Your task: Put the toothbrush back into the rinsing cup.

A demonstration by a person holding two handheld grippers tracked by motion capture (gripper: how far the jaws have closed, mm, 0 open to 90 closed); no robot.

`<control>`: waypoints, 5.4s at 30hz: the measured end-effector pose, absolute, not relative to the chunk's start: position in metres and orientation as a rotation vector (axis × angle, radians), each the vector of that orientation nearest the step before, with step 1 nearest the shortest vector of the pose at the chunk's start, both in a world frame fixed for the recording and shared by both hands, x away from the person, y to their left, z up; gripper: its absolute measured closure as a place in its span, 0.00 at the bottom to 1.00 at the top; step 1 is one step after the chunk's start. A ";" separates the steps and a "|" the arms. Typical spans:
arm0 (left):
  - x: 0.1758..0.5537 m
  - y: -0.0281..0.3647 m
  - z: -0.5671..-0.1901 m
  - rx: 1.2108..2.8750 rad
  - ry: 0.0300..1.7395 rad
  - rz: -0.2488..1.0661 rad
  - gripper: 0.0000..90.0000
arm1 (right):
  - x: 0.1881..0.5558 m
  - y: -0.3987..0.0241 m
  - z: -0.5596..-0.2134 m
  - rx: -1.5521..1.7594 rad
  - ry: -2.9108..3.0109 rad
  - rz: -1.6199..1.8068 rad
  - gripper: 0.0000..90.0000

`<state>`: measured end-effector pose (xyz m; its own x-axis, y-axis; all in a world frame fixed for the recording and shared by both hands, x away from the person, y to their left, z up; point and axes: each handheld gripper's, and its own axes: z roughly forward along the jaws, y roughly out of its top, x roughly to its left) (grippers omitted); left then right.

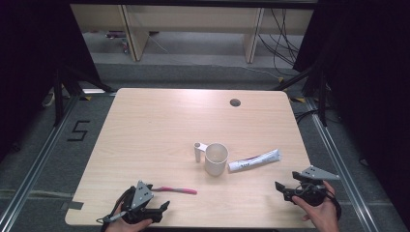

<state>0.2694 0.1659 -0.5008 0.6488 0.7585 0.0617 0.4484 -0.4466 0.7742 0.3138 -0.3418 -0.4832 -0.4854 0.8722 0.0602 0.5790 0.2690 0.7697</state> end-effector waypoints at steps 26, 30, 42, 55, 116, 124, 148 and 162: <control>0.271 0.182 -0.499 2.089 0.973 0.563 0.47 | 0.316 -0.340 -0.485 1.282 2.200 1.055 0.23; 0.271 0.192 -0.499 2.103 0.964 0.605 0.69 | 0.317 -0.339 -0.485 1.282 2.216 1.062 0.23; 0.276 0.206 -0.506 2.163 1.014 0.613 0.99 | 0.318 -0.337 -0.485 1.272 2.217 1.068 0.24; 0.288 0.205 -0.511 2.199 1.019 0.620 0.99 | 0.318 -0.337 -0.485 1.268 2.223 1.066 0.24; 0.368 0.143 -0.506 2.209 0.928 0.571 0.82 | 0.320 -0.338 -0.487 1.264 2.246 1.074 0.24; 0.355 0.144 -0.488 2.210 1.020 0.457 0.59 | 0.319 -0.339 -0.487 1.278 2.231 1.085 0.24; 0.339 0.110 -0.487 2.524 0.956 0.295 0.61 | 0.318 -0.337 -0.486 1.270 2.244 1.078 0.25; 0.351 0.111 -0.486 2.592 0.944 0.178 0.78 | 0.319 -0.335 -0.487 1.291 2.248 1.099 0.25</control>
<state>0.3510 0.1111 -0.4855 0.7672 0.6413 -0.0094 0.5940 -0.7049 0.3877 0.3185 -0.3347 -0.4873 -0.5379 0.8379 0.0924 0.5875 0.2940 0.7539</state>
